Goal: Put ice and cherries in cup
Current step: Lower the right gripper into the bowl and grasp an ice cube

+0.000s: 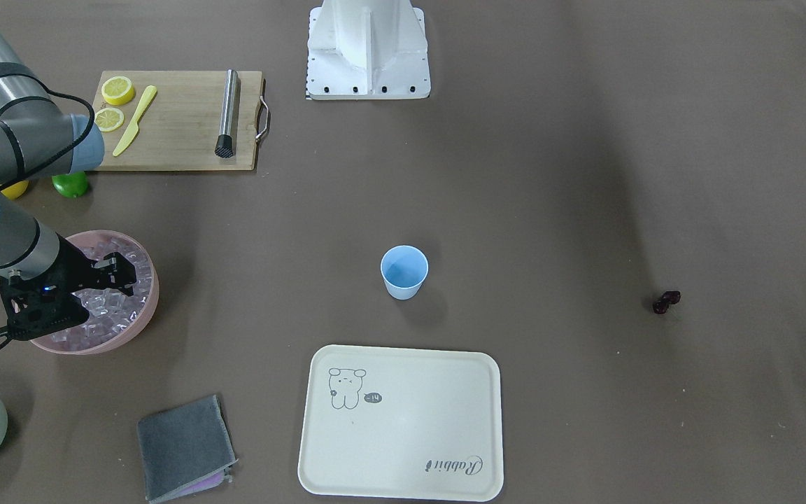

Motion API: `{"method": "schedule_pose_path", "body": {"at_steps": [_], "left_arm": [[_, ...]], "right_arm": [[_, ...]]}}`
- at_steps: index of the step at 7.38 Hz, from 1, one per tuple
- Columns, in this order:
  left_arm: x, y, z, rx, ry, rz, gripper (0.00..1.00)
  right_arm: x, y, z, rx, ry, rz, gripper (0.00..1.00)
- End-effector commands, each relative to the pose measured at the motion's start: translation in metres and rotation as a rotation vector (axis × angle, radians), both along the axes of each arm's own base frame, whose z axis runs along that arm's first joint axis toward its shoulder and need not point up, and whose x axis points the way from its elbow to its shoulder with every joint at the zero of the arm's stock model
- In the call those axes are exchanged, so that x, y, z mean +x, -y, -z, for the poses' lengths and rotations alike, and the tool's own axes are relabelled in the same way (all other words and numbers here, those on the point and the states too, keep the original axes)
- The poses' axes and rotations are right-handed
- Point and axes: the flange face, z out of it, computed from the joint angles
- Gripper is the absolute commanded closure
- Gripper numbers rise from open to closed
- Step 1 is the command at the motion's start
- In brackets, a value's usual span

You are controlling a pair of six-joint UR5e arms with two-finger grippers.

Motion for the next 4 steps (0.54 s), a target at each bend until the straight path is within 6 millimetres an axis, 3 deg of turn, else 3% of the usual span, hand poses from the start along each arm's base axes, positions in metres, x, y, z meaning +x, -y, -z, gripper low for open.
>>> {"method": "schedule_pose_path", "body": {"at_steps": [1, 3, 4], "left_arm": [[0.0, 0.0001, -0.001, 0.007, -0.001, 0.001, 0.02], [0.0027, 0.0025, -0.0047, 0.001, 0.0, -0.005, 0.02], [0.0027, 0.0025, -0.0045, 0.002, 0.0, -0.005, 0.02]], "right_arm": [[-0.0007, 0.0014, -0.0034, -0.004, -0.009, -0.005, 0.18], [-0.0025, 0.0004, -0.0024, -0.006, -0.007, -0.007, 0.21], [-0.0028, 0.0008, -0.0023, -0.008, -0.008, -0.008, 0.33]]}}
